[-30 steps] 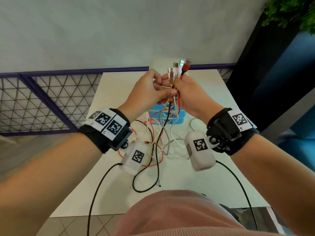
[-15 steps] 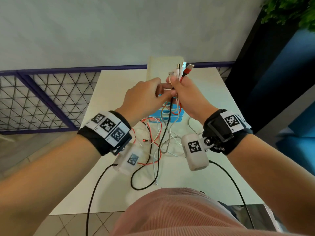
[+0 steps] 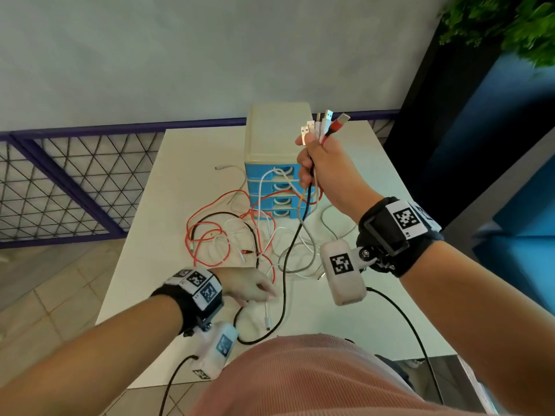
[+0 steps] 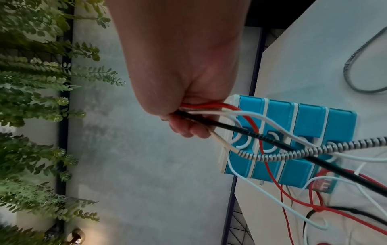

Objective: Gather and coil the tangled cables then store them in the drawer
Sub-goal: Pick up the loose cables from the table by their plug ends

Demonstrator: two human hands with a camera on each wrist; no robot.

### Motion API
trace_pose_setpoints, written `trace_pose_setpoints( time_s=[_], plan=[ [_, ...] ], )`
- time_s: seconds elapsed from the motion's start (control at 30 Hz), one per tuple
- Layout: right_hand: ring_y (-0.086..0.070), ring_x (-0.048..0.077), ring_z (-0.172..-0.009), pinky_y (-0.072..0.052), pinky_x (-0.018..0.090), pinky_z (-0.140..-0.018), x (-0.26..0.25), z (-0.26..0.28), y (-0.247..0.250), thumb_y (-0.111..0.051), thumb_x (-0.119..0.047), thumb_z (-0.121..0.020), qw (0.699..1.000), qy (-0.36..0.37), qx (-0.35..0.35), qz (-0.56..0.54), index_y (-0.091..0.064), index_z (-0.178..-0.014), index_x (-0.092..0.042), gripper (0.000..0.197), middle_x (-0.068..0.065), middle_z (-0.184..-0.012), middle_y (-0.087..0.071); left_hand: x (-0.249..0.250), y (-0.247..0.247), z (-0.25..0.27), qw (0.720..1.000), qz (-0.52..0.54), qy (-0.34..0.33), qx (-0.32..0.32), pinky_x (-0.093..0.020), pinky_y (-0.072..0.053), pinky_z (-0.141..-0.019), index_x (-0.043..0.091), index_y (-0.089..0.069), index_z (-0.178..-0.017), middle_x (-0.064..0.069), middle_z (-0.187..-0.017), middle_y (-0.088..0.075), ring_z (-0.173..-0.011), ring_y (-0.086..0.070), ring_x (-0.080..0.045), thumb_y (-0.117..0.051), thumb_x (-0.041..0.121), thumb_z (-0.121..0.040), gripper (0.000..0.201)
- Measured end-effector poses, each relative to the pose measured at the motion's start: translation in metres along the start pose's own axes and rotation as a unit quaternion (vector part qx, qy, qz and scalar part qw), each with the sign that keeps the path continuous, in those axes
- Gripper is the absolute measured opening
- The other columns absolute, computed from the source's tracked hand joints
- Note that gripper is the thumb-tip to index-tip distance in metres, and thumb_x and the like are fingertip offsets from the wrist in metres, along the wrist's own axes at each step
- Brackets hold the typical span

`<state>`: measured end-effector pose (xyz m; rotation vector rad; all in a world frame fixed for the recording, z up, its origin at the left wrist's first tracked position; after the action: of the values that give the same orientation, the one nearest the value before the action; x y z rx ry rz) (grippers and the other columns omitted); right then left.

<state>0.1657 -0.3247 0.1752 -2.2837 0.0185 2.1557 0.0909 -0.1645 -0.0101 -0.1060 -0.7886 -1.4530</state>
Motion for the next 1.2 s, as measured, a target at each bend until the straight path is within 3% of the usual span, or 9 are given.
trace_pose_setpoints(
  time_s=[0.1,0.17,0.37,0.47,0.57,0.73,0.87,1.03,1.2],
  plan=[
    [-0.042,0.011,-0.043,-0.044,0.025,-0.048,-0.002,-0.002,-0.001,-0.031,-0.026,-0.106,1.0,0.012,0.0,0.021,-0.047,-0.099,-0.011,0.023,-0.006,-0.059,-0.041,0.006,0.021,0.003,0.997,-0.029,-0.034,0.07,-0.027,-0.054,-0.072,0.021,-0.06,-0.109,-0.014,-0.112,-0.063,-0.079,-0.062,-0.01,-0.056,0.02,-0.091,0.018],
    [-0.042,0.011,-0.045,-0.043,0.025,-0.047,-0.002,-0.003,-0.003,-0.031,-0.026,-0.106,0.999,0.019,0.004,0.028,-0.048,-0.098,-0.012,0.023,-0.005,-0.06,-0.043,0.02,0.046,0.018,0.991,-0.038,-0.053,0.114,-0.036,-0.053,-0.069,0.019,-0.054,-0.104,-0.017,-0.109,-0.06,-0.078,-0.067,-0.015,-0.05,0.011,-0.093,0.014],
    [-0.063,0.009,-0.061,-0.053,0.028,-0.059,0.003,-0.009,-0.013,-0.032,-0.022,-0.106,0.997,0.026,0.0,0.075,-0.047,-0.099,-0.008,0.022,0.002,-0.075,-0.062,0.092,0.12,0.083,0.942,-0.139,-0.151,0.264,-0.011,-0.043,-0.052,0.022,-0.049,-0.106,0.001,-0.092,-0.065,-0.059,-0.059,-0.002,-0.043,0.007,-0.093,0.021],
    [-0.066,0.007,-0.068,-0.057,0.029,-0.07,0.005,-0.008,-0.019,-0.034,-0.021,-0.106,0.992,0.022,-0.018,0.125,-0.049,-0.1,-0.008,0.02,0.002,-0.081,-0.063,0.126,0.136,0.117,0.91,-0.124,-0.234,0.32,-0.016,-0.044,-0.054,0.018,-0.045,-0.105,0.007,-0.088,-0.068,-0.057,-0.06,0.003,-0.053,0.005,-0.09,0.021],
    [-0.062,0.012,-0.054,-0.054,0.03,-0.056,0.005,0.0,-0.029,-0.032,-0.022,-0.106,0.986,0.008,-0.065,0.154,-0.045,-0.099,-0.006,0.022,0.007,-0.072,-0.061,0.132,0.148,0.131,0.892,-0.106,-0.233,0.372,-0.019,-0.044,-0.044,0.018,-0.04,-0.096,0.004,-0.078,-0.07,-0.041,-0.053,-0.006,-0.063,0.018,-0.088,0.024],
    [-0.038,0.006,-0.041,-0.036,0.027,-0.048,0.014,0.004,-0.034,-0.032,-0.023,-0.106,0.984,-0.022,-0.113,0.135,-0.04,-0.088,-0.017,0.021,0.0,-0.064,-0.041,0.102,0.167,0.13,0.901,0.008,-0.185,0.393,-0.019,-0.039,-0.038,0.014,-0.045,-0.098,-0.003,-0.064,-0.062,-0.037,-0.045,-0.008,-0.062,0.029,-0.09,0.024],
    [-0.051,0.013,-0.045,-0.046,0.032,-0.053,0.012,0.005,-0.032,-0.032,-0.024,-0.106,0.983,-0.014,-0.111,0.145,-0.043,-0.09,-0.014,0.023,0.004,-0.065,-0.056,0.091,0.172,0.134,0.893,0.07,-0.218,0.388,-0.026,-0.057,-0.055,0.01,-0.057,-0.084,-0.011,-0.073,-0.066,-0.05,-0.059,-0.011,-0.064,0.013,-0.089,0.009],
    [-0.06,0.012,-0.048,-0.048,0.025,-0.052,0.003,0.011,-0.049,-0.029,-0.02,-0.107,0.986,-0.007,-0.144,0.088,-0.044,-0.103,-0.006,0.021,0.006,-0.068,-0.062,0.105,0.175,0.145,0.848,0.084,-0.268,0.449,-0.024,-0.052,-0.052,0.01,-0.065,-0.077,-0.006,-0.069,-0.069,-0.05,-0.059,-0.014,-0.075,0.02,-0.079,0.014],
    [-0.069,0.015,-0.059,-0.054,0.023,-0.058,0.001,0.006,-0.05,-0.032,-0.015,-0.106,0.989,-0.006,-0.136,0.055,-0.045,-0.104,-0.003,0.018,0.006,-0.07,-0.068,0.111,0.172,0.143,0.88,-0.055,-0.218,0.419,-0.011,-0.044,-0.053,0.01,-0.065,-0.074,0.004,-0.064,-0.063,-0.053,-0.059,-0.006,-0.077,0.015,-0.077,0.013]
  ],
)
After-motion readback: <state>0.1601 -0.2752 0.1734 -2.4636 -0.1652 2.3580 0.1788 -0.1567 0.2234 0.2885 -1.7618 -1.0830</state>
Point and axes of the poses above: each hand's wrist, its own z-axis away from the middle knuckle, its own y-axis out of the back of the hand, x = y × z, the point moved 6 cm from there along -z, towards the middle knuckle
